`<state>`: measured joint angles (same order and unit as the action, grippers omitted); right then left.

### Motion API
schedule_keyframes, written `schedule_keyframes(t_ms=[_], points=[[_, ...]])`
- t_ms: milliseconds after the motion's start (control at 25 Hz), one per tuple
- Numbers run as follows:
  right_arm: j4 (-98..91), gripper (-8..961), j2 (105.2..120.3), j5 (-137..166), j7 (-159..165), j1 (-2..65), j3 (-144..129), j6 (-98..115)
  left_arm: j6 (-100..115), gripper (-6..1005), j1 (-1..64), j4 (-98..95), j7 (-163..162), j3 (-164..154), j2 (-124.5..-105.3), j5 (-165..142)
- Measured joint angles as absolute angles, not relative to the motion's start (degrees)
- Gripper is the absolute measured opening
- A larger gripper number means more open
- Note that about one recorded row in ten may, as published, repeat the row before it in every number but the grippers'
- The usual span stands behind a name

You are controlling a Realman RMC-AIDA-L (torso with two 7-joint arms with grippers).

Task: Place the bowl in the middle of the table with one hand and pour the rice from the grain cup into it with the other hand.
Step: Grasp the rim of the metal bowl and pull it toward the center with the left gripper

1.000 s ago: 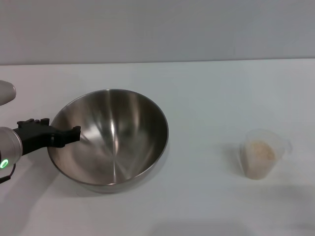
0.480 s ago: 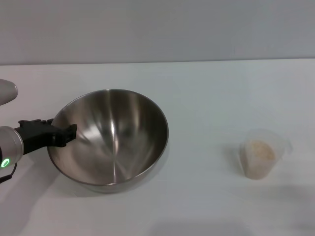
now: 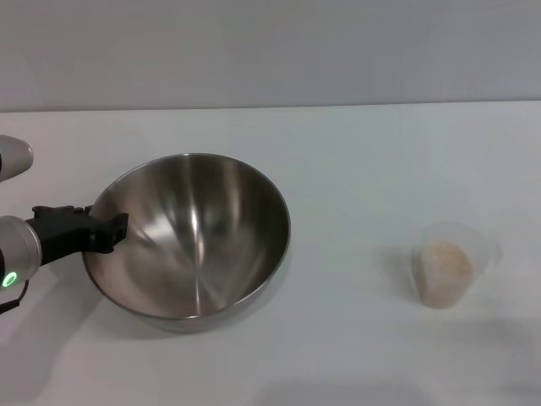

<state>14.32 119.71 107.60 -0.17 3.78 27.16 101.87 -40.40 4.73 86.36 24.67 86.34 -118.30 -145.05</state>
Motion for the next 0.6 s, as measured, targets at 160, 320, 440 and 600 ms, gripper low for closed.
schedule_keyframes(t_ms=[160,320,440,600], points=[[14.32,823,119.71,107.63,-0.17,3.78,27.16,101.86,-41.89,315,5.50,86.20,24.62,86.85,-118.28,-145.18],[14.32,823,119.71,107.66,-0.17,3.78,27.16,101.70,-42.37,179,5.76,86.08,24.61,87.16,-118.30,-145.17],[14.32,823,119.71,107.67,-0.17,3.78,27.16,101.22,-42.94,108,5.82,86.20,24.61,87.18,-118.30,-145.19],[14.33,823,119.71,107.67,-0.17,3.81,27.16,101.19,-44.17,95,6.25,86.69,24.31,87.42,-118.31,-145.19]])
